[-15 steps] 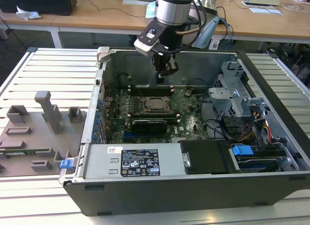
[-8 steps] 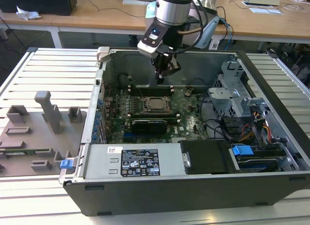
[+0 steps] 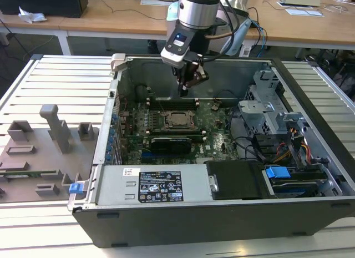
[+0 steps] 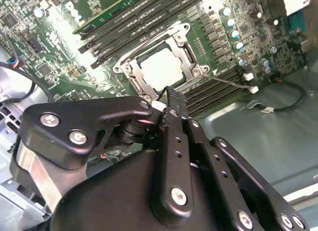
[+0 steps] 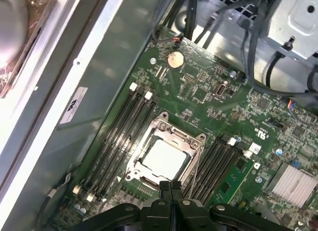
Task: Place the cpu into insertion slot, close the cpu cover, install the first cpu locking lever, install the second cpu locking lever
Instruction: 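Install the first cpu locking lever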
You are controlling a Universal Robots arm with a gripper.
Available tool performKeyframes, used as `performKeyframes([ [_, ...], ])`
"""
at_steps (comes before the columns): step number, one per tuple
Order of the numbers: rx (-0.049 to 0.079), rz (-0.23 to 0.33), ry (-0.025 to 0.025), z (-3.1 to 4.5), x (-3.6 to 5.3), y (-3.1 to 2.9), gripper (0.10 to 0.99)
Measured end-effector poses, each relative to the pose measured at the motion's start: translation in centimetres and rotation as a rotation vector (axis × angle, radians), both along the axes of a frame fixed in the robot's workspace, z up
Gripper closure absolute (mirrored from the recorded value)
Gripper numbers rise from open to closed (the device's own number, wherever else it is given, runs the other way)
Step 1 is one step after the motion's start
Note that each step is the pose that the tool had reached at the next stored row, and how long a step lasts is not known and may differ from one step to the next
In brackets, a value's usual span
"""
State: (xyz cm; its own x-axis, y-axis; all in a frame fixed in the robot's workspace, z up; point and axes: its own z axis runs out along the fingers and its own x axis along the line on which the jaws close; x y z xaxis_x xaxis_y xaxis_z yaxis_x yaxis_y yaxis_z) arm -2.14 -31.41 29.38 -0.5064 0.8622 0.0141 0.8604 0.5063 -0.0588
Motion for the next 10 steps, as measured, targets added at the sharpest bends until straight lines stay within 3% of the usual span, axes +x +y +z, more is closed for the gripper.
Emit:
performKeyframes([
  [10,0.0,0.1,0.0,0.0,0.0,0.0,0.98],
])
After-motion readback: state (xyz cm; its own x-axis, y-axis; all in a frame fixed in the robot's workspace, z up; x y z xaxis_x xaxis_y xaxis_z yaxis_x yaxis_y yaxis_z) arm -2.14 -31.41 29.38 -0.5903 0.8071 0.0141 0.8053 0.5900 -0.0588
